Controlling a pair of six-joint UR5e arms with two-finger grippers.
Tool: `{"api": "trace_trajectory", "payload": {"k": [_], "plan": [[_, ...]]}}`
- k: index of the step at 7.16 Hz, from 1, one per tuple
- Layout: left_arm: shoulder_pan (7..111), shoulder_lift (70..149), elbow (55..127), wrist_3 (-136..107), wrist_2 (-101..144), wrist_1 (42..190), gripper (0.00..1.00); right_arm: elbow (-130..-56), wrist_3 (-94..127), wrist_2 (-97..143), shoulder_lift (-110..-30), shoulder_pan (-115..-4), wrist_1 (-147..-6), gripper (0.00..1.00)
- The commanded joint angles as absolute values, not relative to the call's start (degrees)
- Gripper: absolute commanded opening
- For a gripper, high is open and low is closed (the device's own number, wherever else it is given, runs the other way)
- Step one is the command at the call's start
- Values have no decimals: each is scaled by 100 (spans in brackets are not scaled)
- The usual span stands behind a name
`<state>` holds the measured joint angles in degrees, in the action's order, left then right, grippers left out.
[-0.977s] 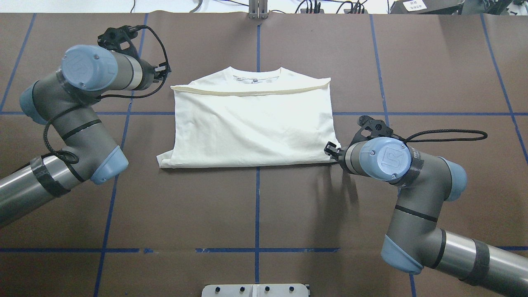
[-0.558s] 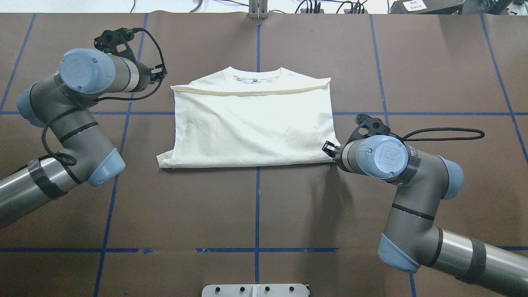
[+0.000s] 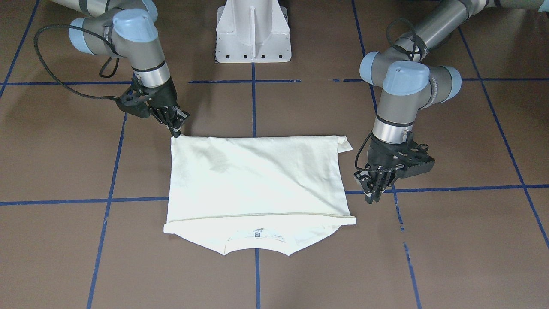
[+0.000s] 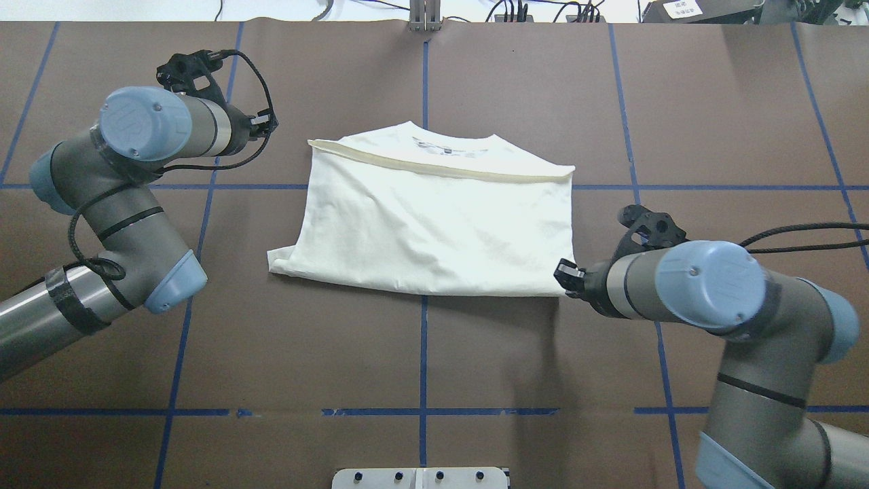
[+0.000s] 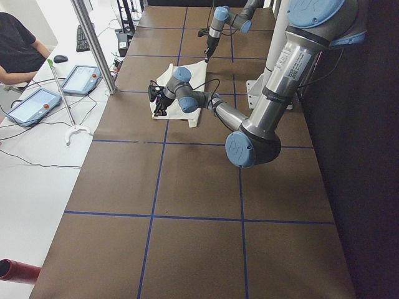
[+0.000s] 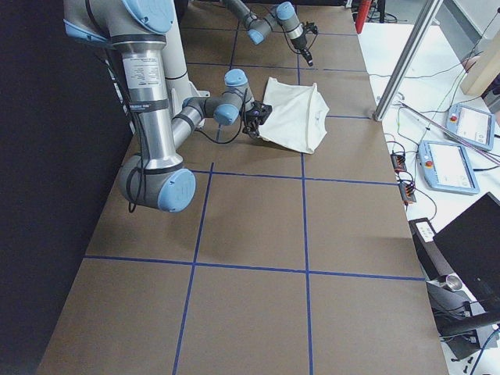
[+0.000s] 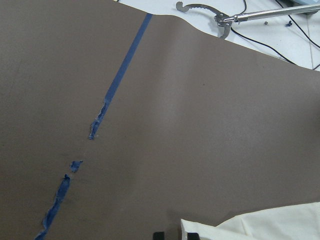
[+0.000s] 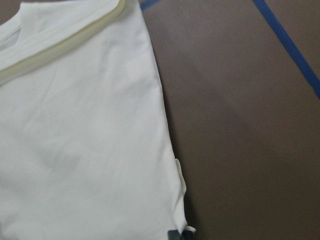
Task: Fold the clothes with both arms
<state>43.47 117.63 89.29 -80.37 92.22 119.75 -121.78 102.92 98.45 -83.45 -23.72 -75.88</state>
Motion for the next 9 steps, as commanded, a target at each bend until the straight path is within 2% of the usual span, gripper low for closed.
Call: {"api": "trace_trajectory", "payload": {"k": [1,2,3,5,6,8,9], "plan": [[4316,11734,9183,-8042,9281,11945,28,-13348,10982,10432,-9262,-967,-7682,0],[4237,11725,9367,-8059,9603,11927,29,-13298,11012,10380,-9264,-306,-7708,29],[4019,11455,9813,-8442,9920,11927,32,-13098,11039,10032,-9133,-273,-7708,99],[3248,11312,10264,-9529,10168,11901,39,-13131,11013,9791,-9123,-1478,-7699,100],[2678,11285,10335,-10250,10134,11796,40,-13070,10969,9791,-8845,-2007,-7691,100],[2181,11338,10327,-10556,10090,11261,40,-12588,10873,9765,-8649,-2355,-7673,100],[2136,11355,10310,-10547,10055,11250,40,-12595,10872,9756,-8675,-2347,-7673,100]]}}
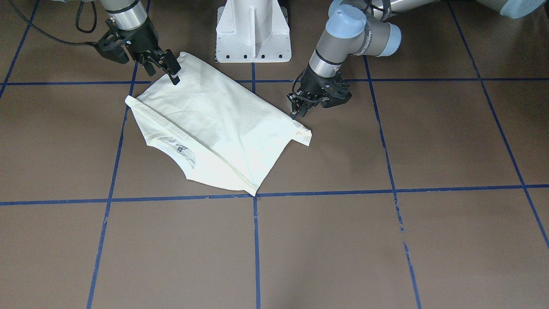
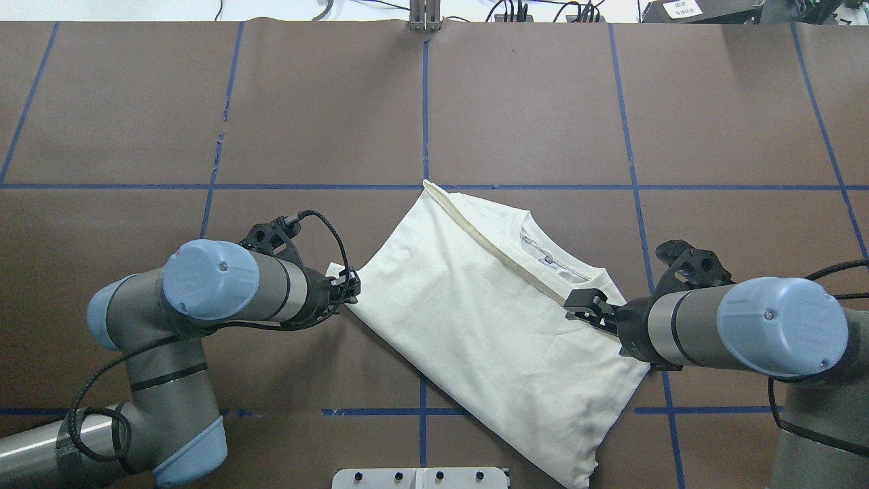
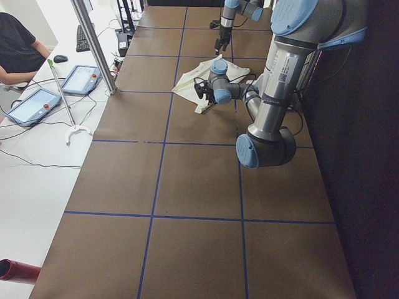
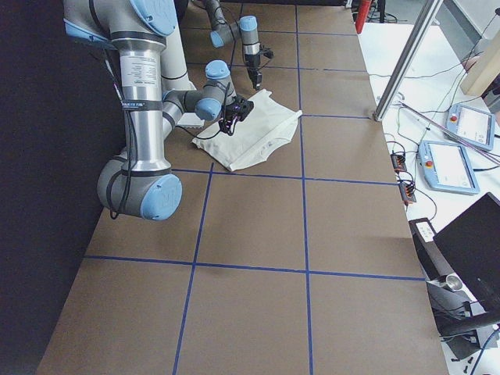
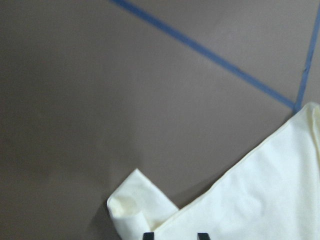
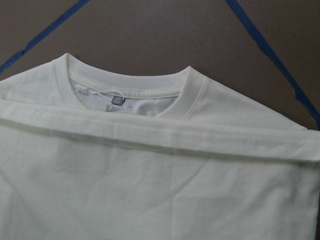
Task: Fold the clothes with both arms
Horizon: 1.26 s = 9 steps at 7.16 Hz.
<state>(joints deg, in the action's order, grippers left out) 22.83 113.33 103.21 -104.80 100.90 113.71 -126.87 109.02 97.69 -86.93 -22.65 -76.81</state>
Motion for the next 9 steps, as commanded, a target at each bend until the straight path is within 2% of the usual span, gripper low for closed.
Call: {"api": "trace_trajectory", "payload": {"k": [1,4,7,8,9], "plan": [[2144,11390,10301,-10529,9924,11250,40,-12621,10872,9756,-8675,-2355,-7673,100],[2188,11417,10240,-10468,9536,11259,45,-12612,10872,9686,-8701,-2355,-7673,100],[2180,11426,10073,-10459,9448,11268,44,-12612,10872,9694,-8684,-2355,-7673,100],[2180,11426,10055,-10468,9457,11268,42,-12612,10872,9694,-8684,-2355,-7673,100],[2180,11426,10063,-10485,9448,11259,23,-12612,10872,9694,-8684,-2355,-7682,100]]}}
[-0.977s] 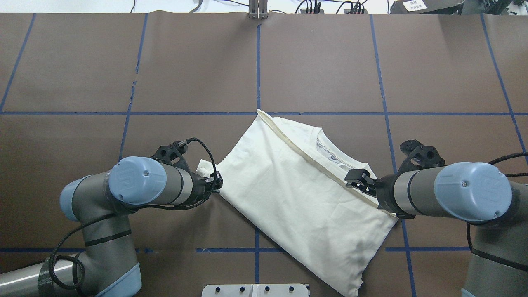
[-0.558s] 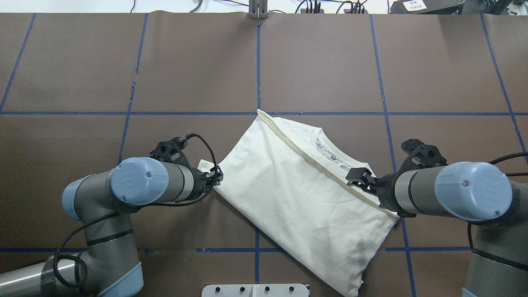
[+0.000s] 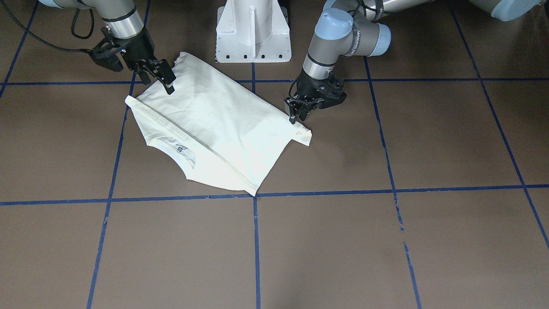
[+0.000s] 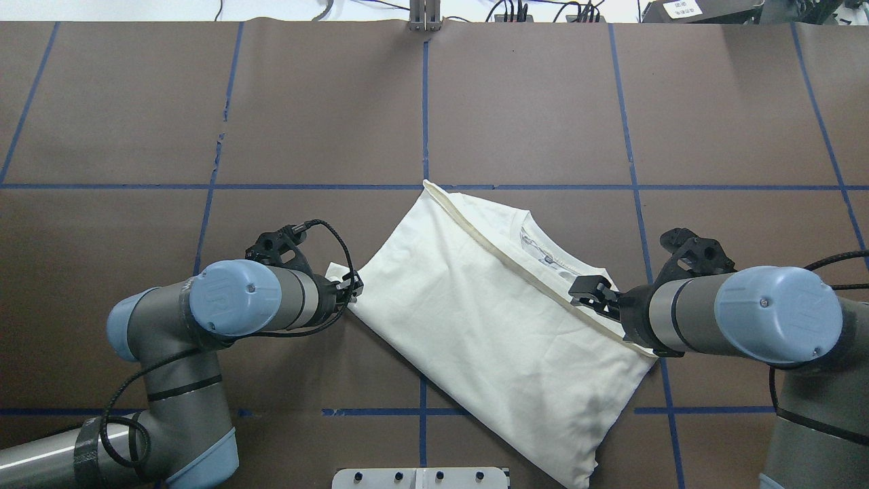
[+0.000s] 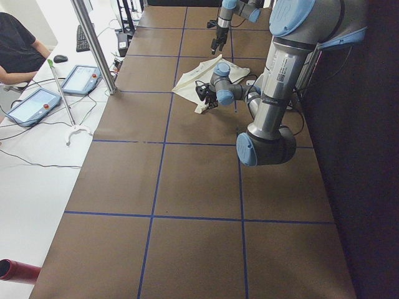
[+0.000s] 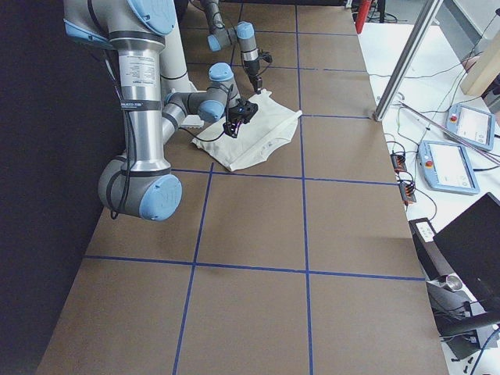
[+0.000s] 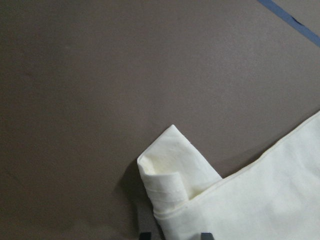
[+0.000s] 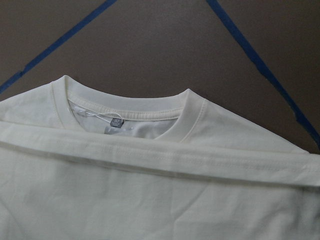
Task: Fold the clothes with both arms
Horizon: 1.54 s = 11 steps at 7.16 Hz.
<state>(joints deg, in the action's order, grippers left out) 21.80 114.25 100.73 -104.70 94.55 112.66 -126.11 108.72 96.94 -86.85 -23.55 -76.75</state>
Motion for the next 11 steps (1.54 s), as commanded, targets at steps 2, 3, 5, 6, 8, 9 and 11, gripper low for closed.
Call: {"api": "trace_trajectory", "payload": {"k": [2,3,5,6,8,9,11], "plan": [[2188,11426,10081,-10468,9422,11259,0,-12621,10872,9694,-8684,-2355,-7682,100],[2267,11461,10081,-10450,9422,11259,0,-12630,10872,9694,-8692,-2355,-7673,100],[2835,11461,10073,-9551,9422,11250,0,-12639,10872,9694,-8684,-2364,-7682,100],[3248,11618,9768,-9127,9439,11328,0,-12647,10881,9677,-8675,-2373,-7682,100],[3952,12973,8297,-9044,9448,11390,0,-12656,10890,9510,-8640,-2364,-7682,100],[4129,13677,7201,-9044,9448,11921,0,-12682,10898,9510,-8622,-2364,-7682,100],[4218,13843,6854,-9009,9535,12261,42,-12570,10916,9466,-8291,-2312,-7708,100]]}}
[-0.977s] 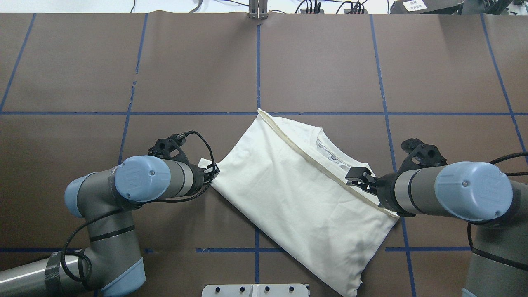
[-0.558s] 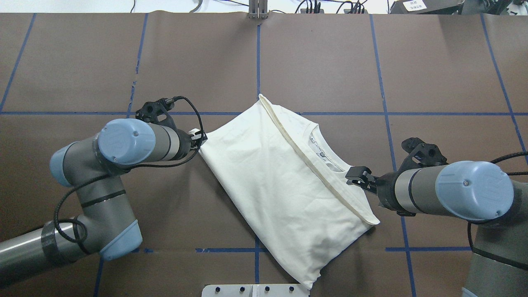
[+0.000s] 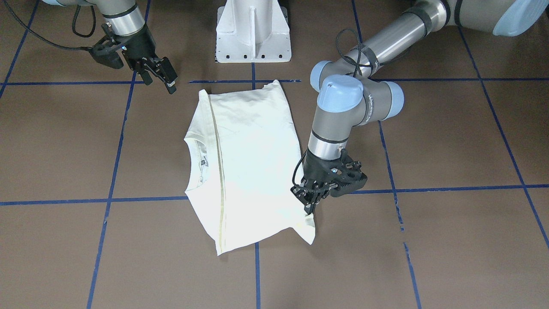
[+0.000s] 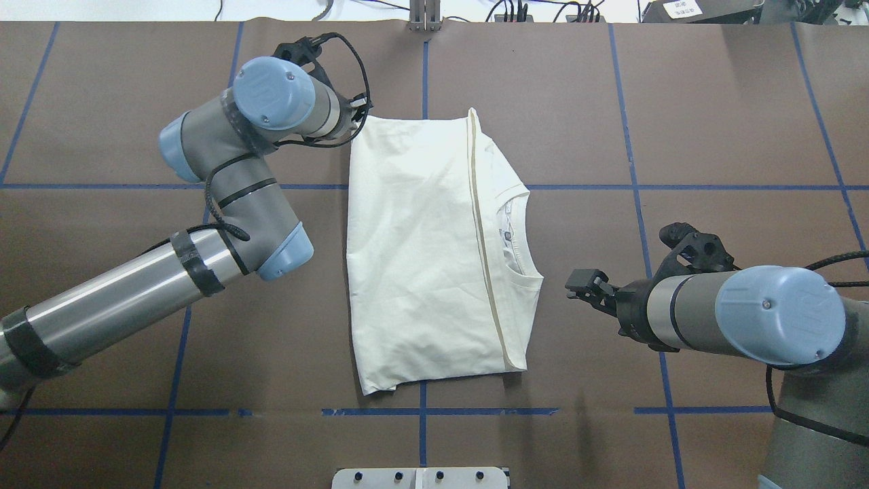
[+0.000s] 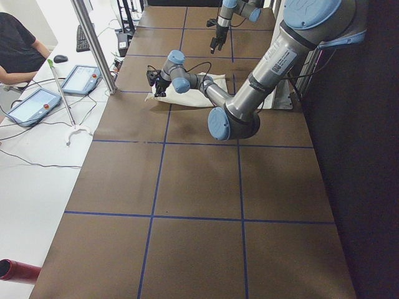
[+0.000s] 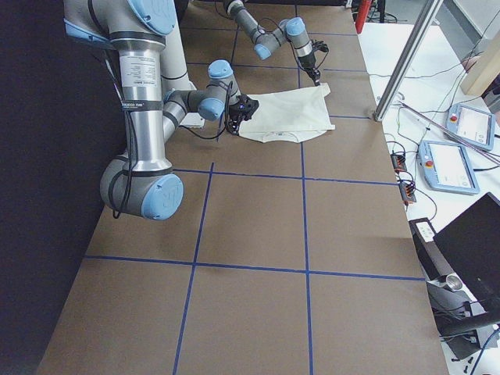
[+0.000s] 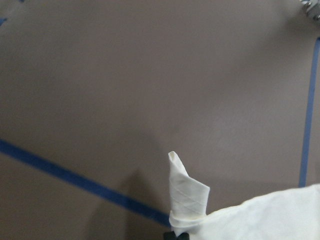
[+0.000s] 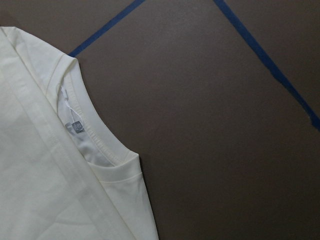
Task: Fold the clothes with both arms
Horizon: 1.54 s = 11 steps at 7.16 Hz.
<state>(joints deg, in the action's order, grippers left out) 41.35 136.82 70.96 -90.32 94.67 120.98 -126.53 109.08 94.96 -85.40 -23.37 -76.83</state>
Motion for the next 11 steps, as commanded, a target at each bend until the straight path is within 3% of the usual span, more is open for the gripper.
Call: {"api": "trace_trajectory", "payload": {"k": [1,2,3,6,11], "plan": [[4201,13338,7769,-9009,9675,12235,44,-12299,10907,9466,-7853,-2303,-7891,100],[4192,12446,9005,-9000,10129,12234,44,-11974,10794,9475,-7327,-2268,-8449,100],[4210,12010,9592,-9000,10360,12226,44,-11431,10280,9483,-6599,-2172,-9055,100],[4219,11971,9615,-9000,10354,12226,43,-10778,8006,9466,-6329,-2004,-9422,100],[4210,11971,9571,-9000,10354,12226,42,-10424,7253,9466,-6205,-1828,-9701,100]]}}
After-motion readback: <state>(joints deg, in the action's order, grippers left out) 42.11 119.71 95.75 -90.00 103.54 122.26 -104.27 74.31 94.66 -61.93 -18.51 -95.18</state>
